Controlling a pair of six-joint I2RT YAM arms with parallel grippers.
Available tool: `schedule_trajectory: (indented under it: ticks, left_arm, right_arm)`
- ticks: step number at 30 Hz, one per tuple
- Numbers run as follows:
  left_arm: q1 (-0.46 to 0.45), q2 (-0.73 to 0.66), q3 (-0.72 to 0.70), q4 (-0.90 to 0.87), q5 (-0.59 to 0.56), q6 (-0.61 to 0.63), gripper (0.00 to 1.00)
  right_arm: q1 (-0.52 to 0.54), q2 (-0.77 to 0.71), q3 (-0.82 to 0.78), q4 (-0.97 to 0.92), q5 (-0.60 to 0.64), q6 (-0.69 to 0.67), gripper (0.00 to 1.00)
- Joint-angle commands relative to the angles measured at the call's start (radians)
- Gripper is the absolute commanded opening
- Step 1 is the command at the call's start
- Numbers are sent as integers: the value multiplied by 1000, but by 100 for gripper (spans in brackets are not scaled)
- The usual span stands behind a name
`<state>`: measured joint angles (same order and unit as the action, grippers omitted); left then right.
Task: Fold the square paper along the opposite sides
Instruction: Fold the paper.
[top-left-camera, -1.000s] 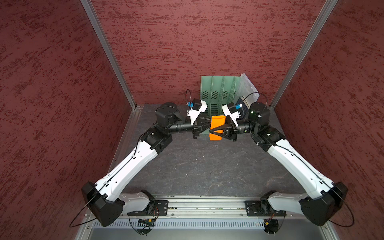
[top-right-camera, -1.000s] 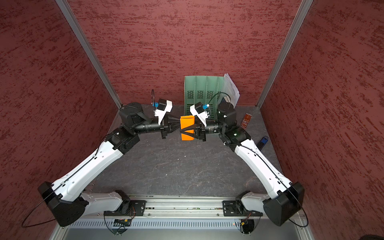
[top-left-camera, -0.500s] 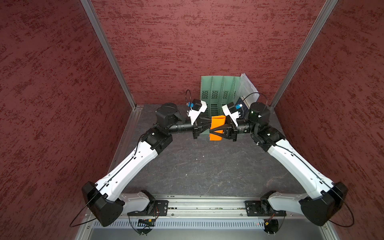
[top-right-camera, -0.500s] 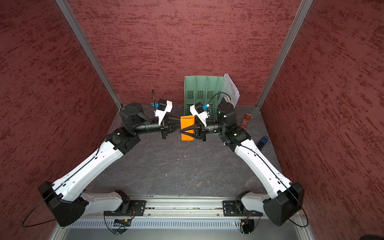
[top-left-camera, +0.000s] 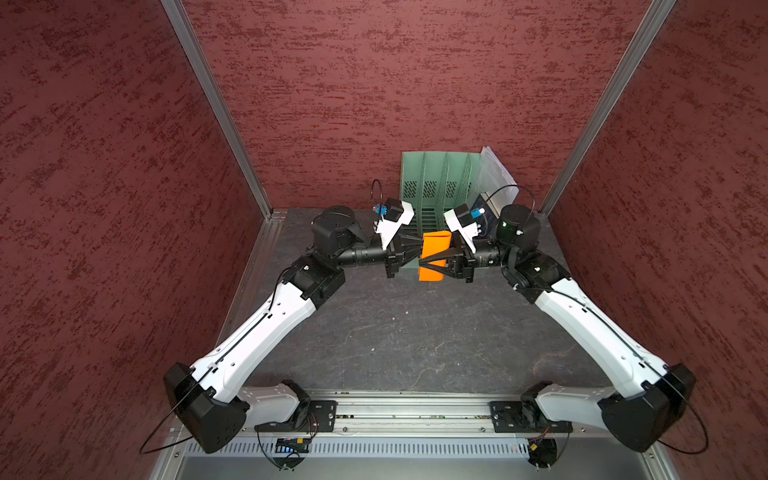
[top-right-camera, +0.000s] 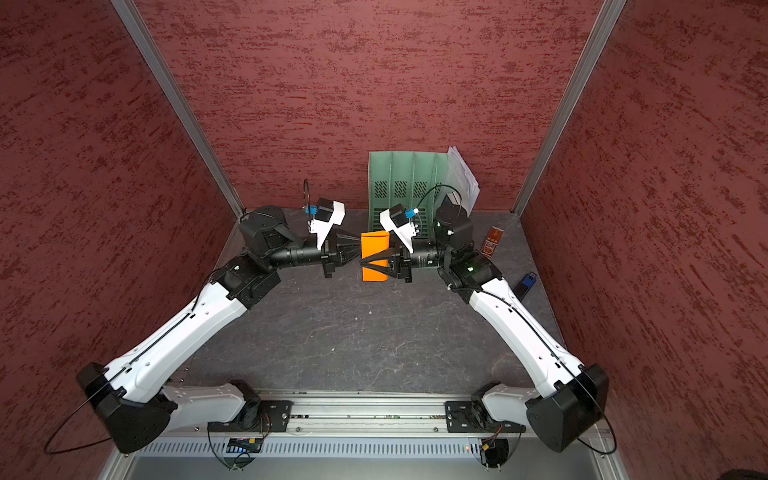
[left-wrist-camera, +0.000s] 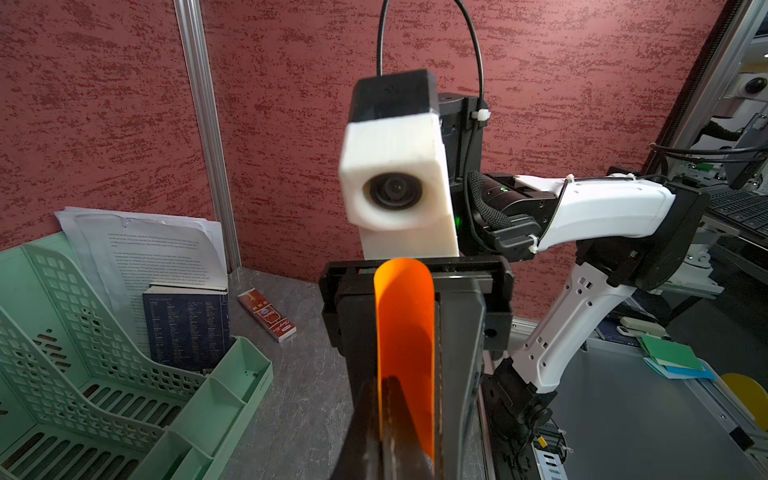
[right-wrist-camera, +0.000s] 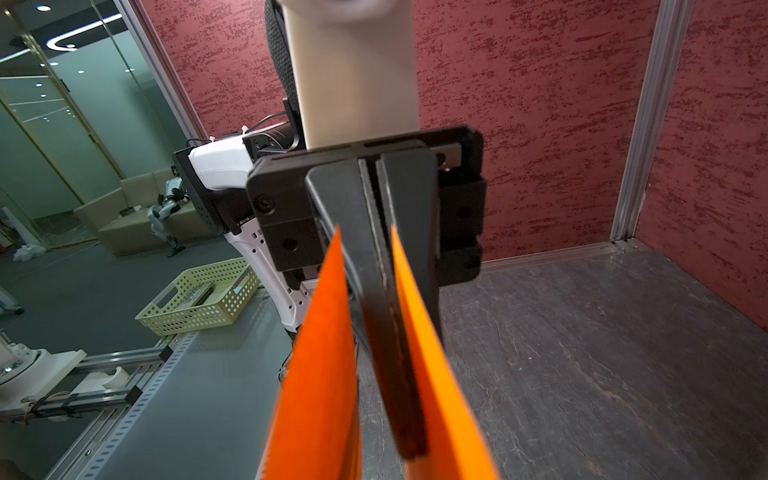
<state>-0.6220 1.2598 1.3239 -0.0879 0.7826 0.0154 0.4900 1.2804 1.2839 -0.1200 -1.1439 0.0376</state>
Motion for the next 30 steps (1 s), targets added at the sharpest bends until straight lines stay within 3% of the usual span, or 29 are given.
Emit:
schedule_trajectory:
  ticks: [1, 30]
  left_arm:
    - [5, -23, -3, 21, -3, 2, 0]
    - [10, 1, -2, 54, 9, -15, 0]
  right_arm:
    - [12, -3, 25, 23, -4, 7, 25]
    - [12, 4, 22, 57, -17, 32, 20]
